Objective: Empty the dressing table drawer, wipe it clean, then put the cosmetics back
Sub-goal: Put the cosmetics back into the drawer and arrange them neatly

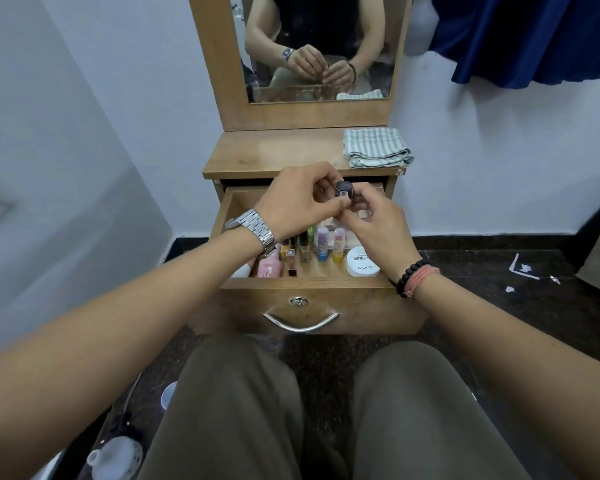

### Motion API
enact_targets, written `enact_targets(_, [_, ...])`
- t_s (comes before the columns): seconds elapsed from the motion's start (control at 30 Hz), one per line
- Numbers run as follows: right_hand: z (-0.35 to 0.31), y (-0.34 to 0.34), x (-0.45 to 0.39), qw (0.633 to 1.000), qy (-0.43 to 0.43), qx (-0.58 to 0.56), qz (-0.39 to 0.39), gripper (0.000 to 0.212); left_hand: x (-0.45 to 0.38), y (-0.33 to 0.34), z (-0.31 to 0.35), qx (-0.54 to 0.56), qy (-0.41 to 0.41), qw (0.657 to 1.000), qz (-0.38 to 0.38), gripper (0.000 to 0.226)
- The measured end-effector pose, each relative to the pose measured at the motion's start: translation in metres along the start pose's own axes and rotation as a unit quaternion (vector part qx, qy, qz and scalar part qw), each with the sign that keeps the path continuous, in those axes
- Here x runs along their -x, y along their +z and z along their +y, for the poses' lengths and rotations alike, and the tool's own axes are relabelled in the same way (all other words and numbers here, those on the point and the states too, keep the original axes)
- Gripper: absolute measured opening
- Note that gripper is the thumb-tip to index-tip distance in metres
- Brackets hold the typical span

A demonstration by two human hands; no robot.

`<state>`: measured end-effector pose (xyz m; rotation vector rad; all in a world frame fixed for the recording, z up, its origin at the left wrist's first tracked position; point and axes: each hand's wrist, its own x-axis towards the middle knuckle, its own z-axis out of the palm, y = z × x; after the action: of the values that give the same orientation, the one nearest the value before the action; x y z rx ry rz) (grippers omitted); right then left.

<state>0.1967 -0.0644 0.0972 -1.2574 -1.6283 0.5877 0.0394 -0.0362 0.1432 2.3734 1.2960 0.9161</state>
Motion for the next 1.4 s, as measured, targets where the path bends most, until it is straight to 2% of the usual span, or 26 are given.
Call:
enact_targets(0.1, [0.004,-0.002,0.002,0.999,0.023,0.023,-0.015,0.017,0.015,-0.011,-0.008,-0.004,-0.030,0.999,-0.014,0.026])
enact_targets(0.23, [0.010,-0.003,-0.003,0.995,0.051,0.062,-0.061,0.020,0.051,-0.022,-0.044,-0.071,-0.072,0.995,-0.019,0.038])
enact_targets(0.3, [0.007,0.000,-0.007,0.989,0.058,0.084,-0.106,0.022,0.069,-0.022,-0.060,-0.112,-0.090,0.989,-0.038,0.035])
enact_targets(0.4, [0.004,0.007,-0.011,0.973,0.030,0.147,-0.176,0.021,0.084,-0.023,-0.072,-0.110,-0.118,0.987,-0.026,0.028])
enact_targets(0.53, [-0.001,0.018,-0.017,0.937,-0.041,0.251,-0.240,0.019,0.085,-0.021,-0.073,-0.086,-0.141,0.986,0.010,0.028])
enact_targets(0.7, [-0.005,0.029,-0.017,0.861,-0.105,0.405,-0.287,0.021,0.089,-0.020,-0.074,-0.088,-0.123,0.988,0.029,0.026])
enact_targets(0.9, [-0.011,0.035,-0.013,0.815,-0.129,0.466,-0.319,0.032,0.090,-0.020,-0.074,-0.086,-0.121,0.988,0.047,0.023])
enact_targets(1.23, [-0.009,0.036,-0.014,0.810,-0.139,0.466,-0.326,0.035,0.090,-0.018,-0.077,-0.125,-0.105,0.986,0.042,0.025])
enact_targets(1.4, [-0.020,0.020,-0.013,0.843,-0.130,0.423,-0.305,0.029,0.092,-0.019,-0.078,-0.122,-0.067,0.989,0.047,0.028])
